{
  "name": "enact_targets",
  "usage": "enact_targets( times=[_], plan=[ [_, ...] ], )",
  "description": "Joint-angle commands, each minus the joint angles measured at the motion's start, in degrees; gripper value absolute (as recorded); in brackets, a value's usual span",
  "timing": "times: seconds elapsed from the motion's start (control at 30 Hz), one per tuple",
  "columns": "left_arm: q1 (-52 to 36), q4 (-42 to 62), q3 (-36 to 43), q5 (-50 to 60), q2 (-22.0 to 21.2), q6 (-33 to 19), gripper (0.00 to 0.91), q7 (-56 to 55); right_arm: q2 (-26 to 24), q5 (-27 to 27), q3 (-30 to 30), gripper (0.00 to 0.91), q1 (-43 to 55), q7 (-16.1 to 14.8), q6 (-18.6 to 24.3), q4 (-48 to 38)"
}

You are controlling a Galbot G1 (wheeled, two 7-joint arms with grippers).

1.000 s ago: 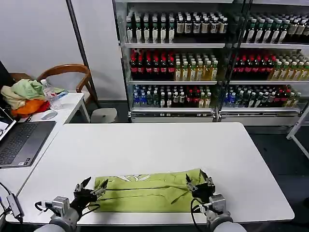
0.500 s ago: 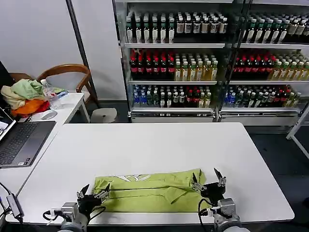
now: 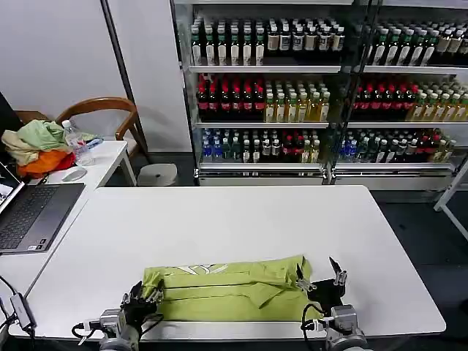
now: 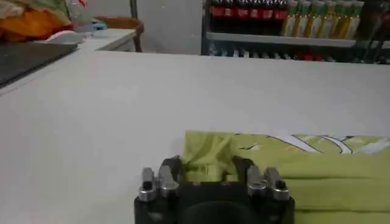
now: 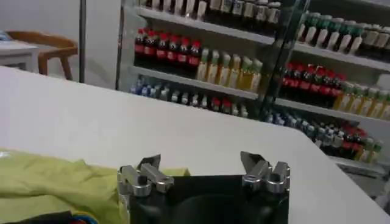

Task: Fold and organize the clothes.

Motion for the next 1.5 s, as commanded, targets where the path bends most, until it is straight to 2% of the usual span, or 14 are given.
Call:
enact_targets(
  times=[0.03, 0.43, 0.53, 0.63, 0.77, 0.93, 1.03, 1.2, 1.33, 1.5],
  plan=[
    [0.4, -0.8, 1.3, -0.9, -0.3, 0.6, 0.040, -0.8, 0.2, -0.8, 0.1, 0.907, -0.4, 0.3, 0.0, -0.3],
    [-0.4, -0.7, -1.9, 1.6, -0.6, -0.4, 0.040, 2.2, 0.1, -0.7, 0.2, 0.907, -0.2, 0.5, -0.8, 0.8],
    [0.1, -2.0, -5.7, 1.6, -0.2, 1.0, 0.030, 2.8, -0.4, -0.7, 0.7, 0.907, 0.3, 0.5, -0.8, 0.7],
    [1.3, -4.1, -10.8, 0.6, 0.6, 5.2, 0.030, 3.4, -0.6, -0.6, 0.9, 0.907, 0.7, 0.5, -1.4, 1.1],
    [2.7, -4.7, -18.5, -0.6, 1.7, 8.2, 0.030, 5.2, -0.8, -0.6, 0.7, 0.907, 1.5, 0.4, -1.6, 1.0],
    [3.4, -1.8, -27.8, -1.3, 2.7, 11.6, 0.030, 7.9, -0.8, -0.7, 0.2, 0.907, 2.5, 0.4, -1.6, 0.3],
    [3.4, 1.4, -32.6, -2.5, 3.5, 16.2, 0.040, 8.7, -0.9, -0.6, -0.1, 0.907, 3.1, 0.3, -1.6, 0.2],
    [4.4, 2.6, -38.5, -2.6, 5.6, 16.2, 0.040, 9.3, -0.9, -0.6, -1.0, 0.907, 4.5, 0.4, -1.6, -0.2],
    [3.9, 1.5, -39.9, -3.5, 6.5, 16.2, 0.040, 9.3, -0.9, -0.7, -1.5, 0.907, 4.7, 0.4, -1.5, 0.1],
    [4.9, -7.4, -33.3, -3.4, 3.5, 16.2, 0.040, 9.0, -0.9, -1.0, -1.1, 0.907, 3.8, 0.3, -1.2, 0.1]
  ],
)
